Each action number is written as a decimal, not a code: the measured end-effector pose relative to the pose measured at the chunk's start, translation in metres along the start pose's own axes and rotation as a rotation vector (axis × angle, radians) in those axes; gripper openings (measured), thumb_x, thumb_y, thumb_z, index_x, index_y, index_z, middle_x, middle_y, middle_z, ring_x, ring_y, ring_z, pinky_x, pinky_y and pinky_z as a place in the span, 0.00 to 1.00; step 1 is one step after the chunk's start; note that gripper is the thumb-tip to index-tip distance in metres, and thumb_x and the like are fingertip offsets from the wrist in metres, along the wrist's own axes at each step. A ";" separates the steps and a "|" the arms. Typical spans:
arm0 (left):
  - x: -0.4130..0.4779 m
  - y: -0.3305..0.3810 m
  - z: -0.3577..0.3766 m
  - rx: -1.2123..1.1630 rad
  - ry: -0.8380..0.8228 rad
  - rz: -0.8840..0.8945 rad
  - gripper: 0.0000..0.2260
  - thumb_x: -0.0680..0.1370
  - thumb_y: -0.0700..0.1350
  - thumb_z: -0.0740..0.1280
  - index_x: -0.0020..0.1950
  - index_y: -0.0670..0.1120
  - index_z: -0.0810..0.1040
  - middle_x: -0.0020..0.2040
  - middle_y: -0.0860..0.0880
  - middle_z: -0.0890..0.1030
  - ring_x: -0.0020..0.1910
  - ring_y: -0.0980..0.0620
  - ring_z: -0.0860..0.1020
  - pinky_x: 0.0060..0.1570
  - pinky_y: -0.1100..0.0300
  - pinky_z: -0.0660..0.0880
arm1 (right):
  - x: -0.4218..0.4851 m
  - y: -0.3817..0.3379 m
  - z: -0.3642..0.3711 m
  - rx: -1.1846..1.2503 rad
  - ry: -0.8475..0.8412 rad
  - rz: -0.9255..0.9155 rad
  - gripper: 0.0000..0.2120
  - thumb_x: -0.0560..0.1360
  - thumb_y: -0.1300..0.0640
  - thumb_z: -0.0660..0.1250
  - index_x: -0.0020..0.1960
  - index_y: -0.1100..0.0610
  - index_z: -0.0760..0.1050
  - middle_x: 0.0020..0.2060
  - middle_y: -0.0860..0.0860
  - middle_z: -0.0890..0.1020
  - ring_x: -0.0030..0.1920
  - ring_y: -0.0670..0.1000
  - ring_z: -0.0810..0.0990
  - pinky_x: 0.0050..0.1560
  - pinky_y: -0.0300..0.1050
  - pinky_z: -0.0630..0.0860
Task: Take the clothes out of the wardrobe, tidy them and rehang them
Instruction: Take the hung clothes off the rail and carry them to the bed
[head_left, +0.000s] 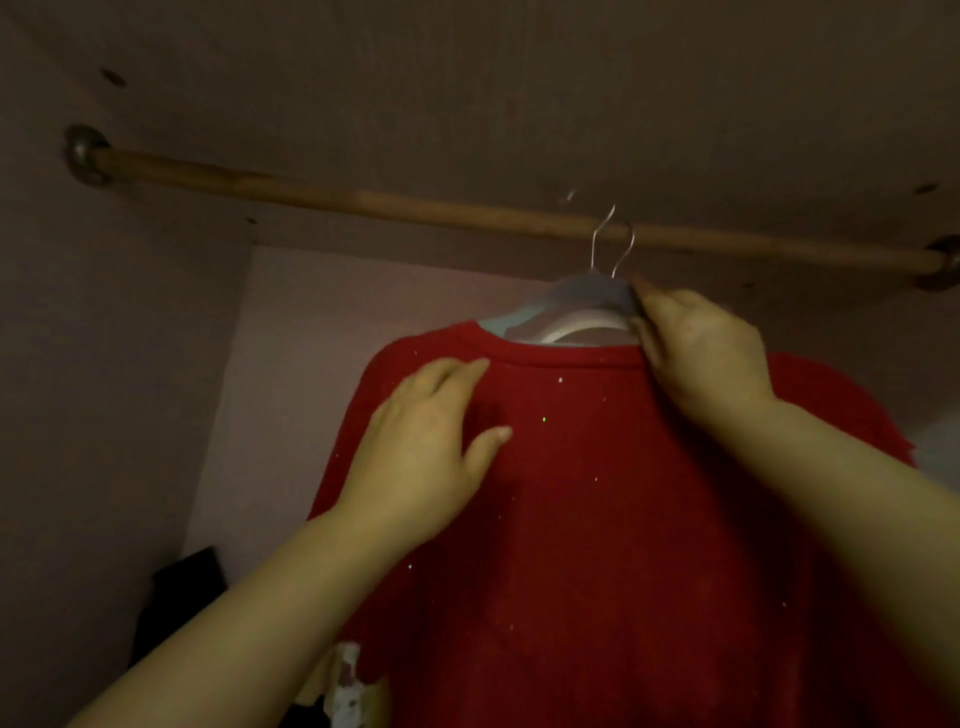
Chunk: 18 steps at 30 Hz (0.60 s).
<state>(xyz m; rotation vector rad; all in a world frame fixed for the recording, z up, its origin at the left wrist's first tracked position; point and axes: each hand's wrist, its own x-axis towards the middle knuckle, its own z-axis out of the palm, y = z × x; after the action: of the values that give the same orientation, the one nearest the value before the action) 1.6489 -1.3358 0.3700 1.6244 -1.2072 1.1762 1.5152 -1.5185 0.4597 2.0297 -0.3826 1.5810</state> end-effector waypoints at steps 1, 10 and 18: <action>0.003 0.002 -0.006 0.028 0.045 0.001 0.27 0.75 0.52 0.66 0.71 0.45 0.67 0.68 0.46 0.70 0.68 0.47 0.66 0.68 0.51 0.64 | 0.002 -0.005 -0.003 0.046 0.045 -0.017 0.20 0.80 0.54 0.59 0.70 0.58 0.67 0.59 0.61 0.77 0.55 0.64 0.77 0.46 0.55 0.74; -0.070 0.003 -0.071 0.318 0.124 -0.103 0.24 0.74 0.52 0.64 0.69 0.47 0.71 0.56 0.45 0.79 0.54 0.42 0.77 0.54 0.49 0.71 | -0.087 -0.106 -0.003 0.493 0.264 -0.303 0.18 0.76 0.55 0.60 0.62 0.60 0.76 0.51 0.57 0.83 0.47 0.57 0.84 0.41 0.47 0.79; -0.235 0.024 -0.164 0.530 -0.038 -0.466 0.22 0.73 0.51 0.63 0.68 0.54 0.71 0.37 0.49 0.77 0.35 0.44 0.77 0.34 0.50 0.76 | -0.197 -0.232 -0.020 0.996 0.112 -0.412 0.17 0.74 0.52 0.62 0.61 0.56 0.77 0.41 0.50 0.84 0.34 0.50 0.82 0.30 0.39 0.75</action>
<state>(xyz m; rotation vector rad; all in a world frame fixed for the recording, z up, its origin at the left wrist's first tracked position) 1.5613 -1.1301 0.1897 2.1746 -0.4974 1.2138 1.5671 -1.3374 0.2205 2.4195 1.0021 1.7555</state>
